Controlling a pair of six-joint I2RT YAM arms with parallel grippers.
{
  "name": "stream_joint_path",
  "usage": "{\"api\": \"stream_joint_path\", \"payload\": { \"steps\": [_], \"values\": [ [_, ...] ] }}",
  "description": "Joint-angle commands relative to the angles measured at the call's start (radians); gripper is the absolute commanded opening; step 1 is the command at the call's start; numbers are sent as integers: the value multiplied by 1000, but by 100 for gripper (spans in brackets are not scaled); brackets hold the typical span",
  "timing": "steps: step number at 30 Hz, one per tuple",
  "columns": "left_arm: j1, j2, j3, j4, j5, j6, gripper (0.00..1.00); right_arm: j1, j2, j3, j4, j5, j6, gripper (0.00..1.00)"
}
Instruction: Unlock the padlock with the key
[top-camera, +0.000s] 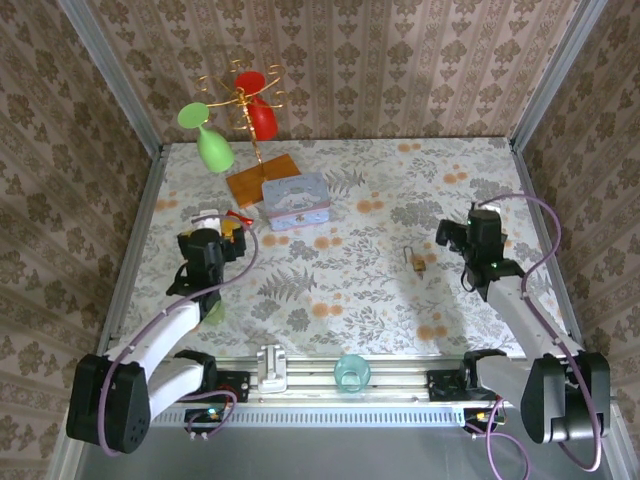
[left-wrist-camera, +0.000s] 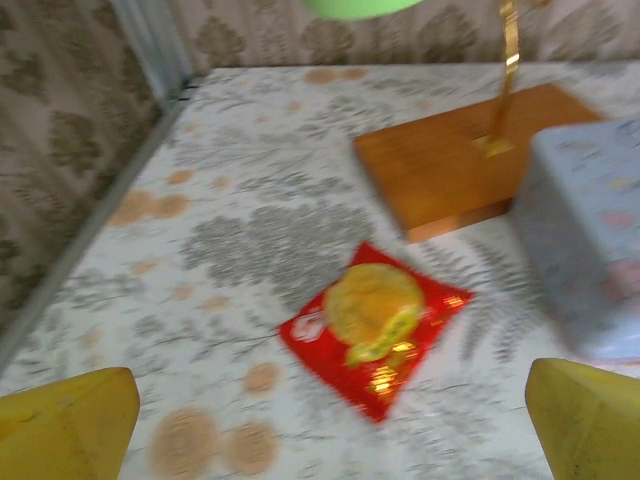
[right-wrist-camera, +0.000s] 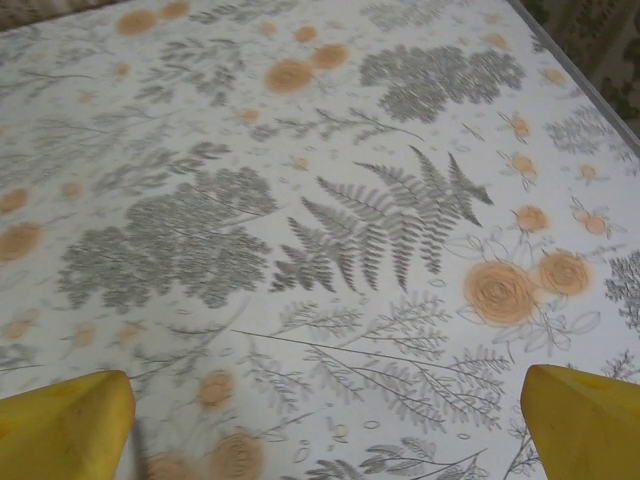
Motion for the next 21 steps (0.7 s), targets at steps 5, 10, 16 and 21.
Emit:
{"api": "stream_joint_path", "payload": {
  "steps": [5, 10, 16, 21],
  "values": [
    [189, 203, -76, 325, 42, 143, 100, -38, 87, -231, 643, -14, -132, 100],
    [257, 319, -97, 556, 180, 123, 100, -39, 229, -244, 830, -84, -122, 100],
    [286, 495, -64, 677, 322, 118, 100, -32, 351, -195, 848, -94, -128, 100],
    [284, 539, -60, 717, 332, 136, 100, -29, 424, -191, 910, -191, -168, 100]
  ]
}}
